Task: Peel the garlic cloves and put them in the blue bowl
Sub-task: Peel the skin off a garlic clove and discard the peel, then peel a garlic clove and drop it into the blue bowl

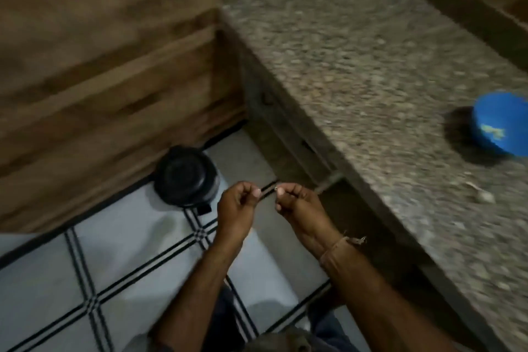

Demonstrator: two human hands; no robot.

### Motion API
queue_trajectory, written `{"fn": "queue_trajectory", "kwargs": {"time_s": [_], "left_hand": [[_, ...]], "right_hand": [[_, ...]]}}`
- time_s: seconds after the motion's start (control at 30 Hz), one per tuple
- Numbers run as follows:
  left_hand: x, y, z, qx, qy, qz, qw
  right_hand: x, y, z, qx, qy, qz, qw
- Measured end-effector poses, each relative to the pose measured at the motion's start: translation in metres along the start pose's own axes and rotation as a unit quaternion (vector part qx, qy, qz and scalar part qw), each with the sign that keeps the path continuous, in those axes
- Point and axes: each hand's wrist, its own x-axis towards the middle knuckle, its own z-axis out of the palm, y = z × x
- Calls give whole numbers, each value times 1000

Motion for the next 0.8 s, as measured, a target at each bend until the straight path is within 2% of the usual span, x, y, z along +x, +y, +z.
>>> {"fn": "queue_trajectory", "kwargs": {"time_s": [0.13, 0.27, 0.43, 0.6, 0.7, 0.8], "left_hand": [[31, -48, -111, -6, 60, -36, 998], [61, -83, -183, -7, 98, -83, 992], [102, -116, -236, -6, 103, -131, 986], [164, -157, -268, -47, 124, -197, 971], [207, -211, -267, -92, 108, -289, 947], [244, -272, -252, -180, 82, -402, 894]], "right_hand": [[23, 33, 111, -34, -36, 10, 999], [53, 55, 179, -99, -42, 19, 994], [109, 83, 230, -153, -59, 39, 986], [184, 117, 271, -174, -74, 132, 973], [235, 156, 274, -198, -85, 207, 954], [287, 205, 266, -210, -87, 278, 933]]}}
